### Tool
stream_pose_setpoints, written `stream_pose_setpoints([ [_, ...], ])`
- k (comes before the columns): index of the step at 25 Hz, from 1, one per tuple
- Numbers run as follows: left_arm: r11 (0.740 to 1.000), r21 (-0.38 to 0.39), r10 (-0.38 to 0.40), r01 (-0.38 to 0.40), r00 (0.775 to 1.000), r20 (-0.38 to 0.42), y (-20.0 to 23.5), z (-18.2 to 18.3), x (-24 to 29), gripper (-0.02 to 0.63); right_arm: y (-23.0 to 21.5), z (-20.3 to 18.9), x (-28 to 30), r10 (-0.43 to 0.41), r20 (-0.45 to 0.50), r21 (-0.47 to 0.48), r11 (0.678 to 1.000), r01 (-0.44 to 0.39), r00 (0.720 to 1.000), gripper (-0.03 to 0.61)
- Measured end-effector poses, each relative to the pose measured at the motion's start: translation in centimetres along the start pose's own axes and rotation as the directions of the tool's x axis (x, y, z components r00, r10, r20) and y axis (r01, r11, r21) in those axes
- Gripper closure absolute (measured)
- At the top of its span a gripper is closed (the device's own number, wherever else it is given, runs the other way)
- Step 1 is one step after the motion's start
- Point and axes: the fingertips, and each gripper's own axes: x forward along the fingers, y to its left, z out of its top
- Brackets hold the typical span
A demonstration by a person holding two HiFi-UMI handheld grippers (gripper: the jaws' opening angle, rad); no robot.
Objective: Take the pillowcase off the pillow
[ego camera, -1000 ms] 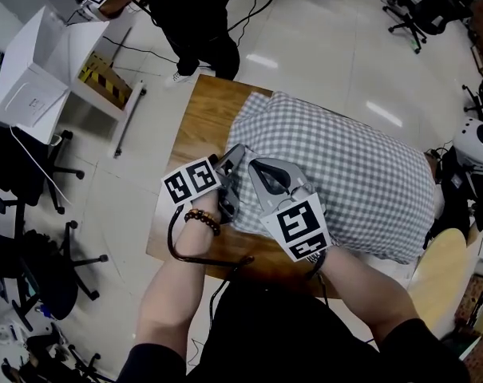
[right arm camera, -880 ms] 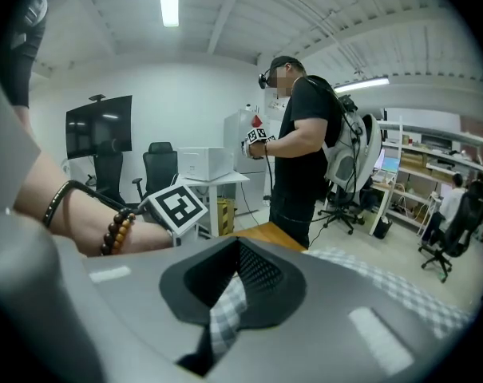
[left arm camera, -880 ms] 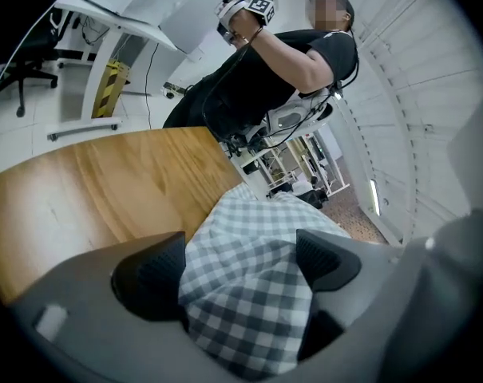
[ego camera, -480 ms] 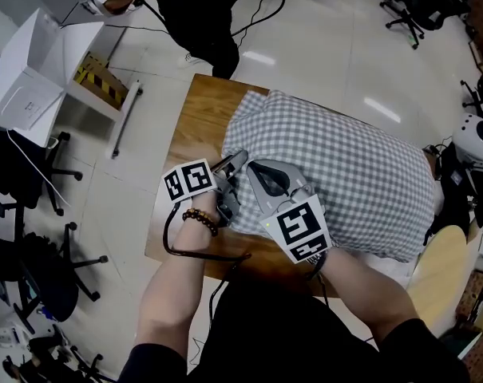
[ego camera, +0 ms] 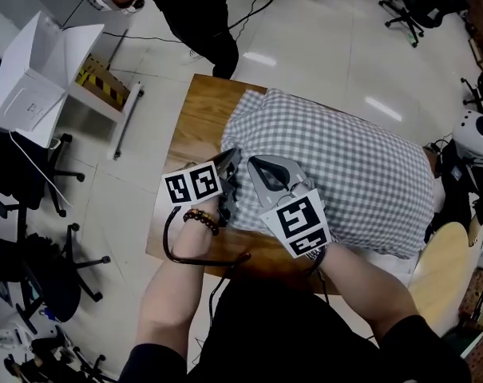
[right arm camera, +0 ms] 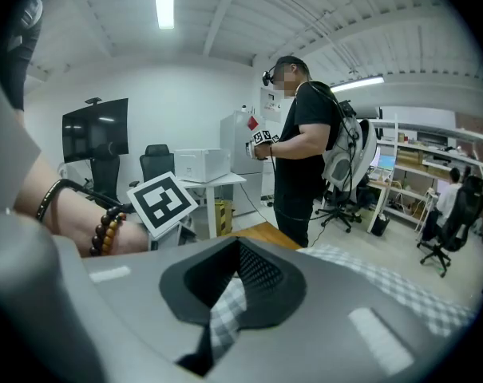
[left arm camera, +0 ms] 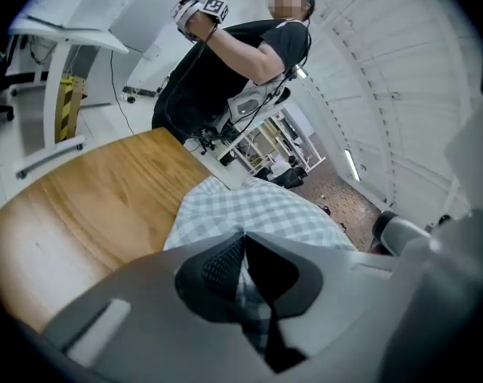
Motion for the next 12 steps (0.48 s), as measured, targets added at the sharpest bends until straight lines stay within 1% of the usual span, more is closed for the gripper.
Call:
stream_pose_setpoints([
  [3,0.995,0.073,0.062,-0.064,0.998,0.026,-0.2,0.5,-0.7,0.606,-0.3,-0.2,-0.5,-0.007,0.006,0.009,1.0,0.007,1.0,0.577],
  [6,0.979,0.149,0.131,-0.136,0.991,0.039,-0.4,0.6,-1.6,0.606,-0.3,0.1,-1.0,-0.013,0.013,0.012,1.0,0.013,1.0,0.577],
  [9,0.95,0.251,0.174,-0.186,0.982,0.07,-1.4,1.6,-2.2,0.606,-0.3,0.8,-1.6,-0.016,0.018,0.01,1.0,0.016,1.0,0.577],
  [12,0.909,0.347,0.207,-0.229,0.973,0.099,-2.3,2.1,-2.7,0.607,-0.4,1.3,-2.2,-0.023,0.028,0.007,1.0,0.023,0.999,0.577],
])
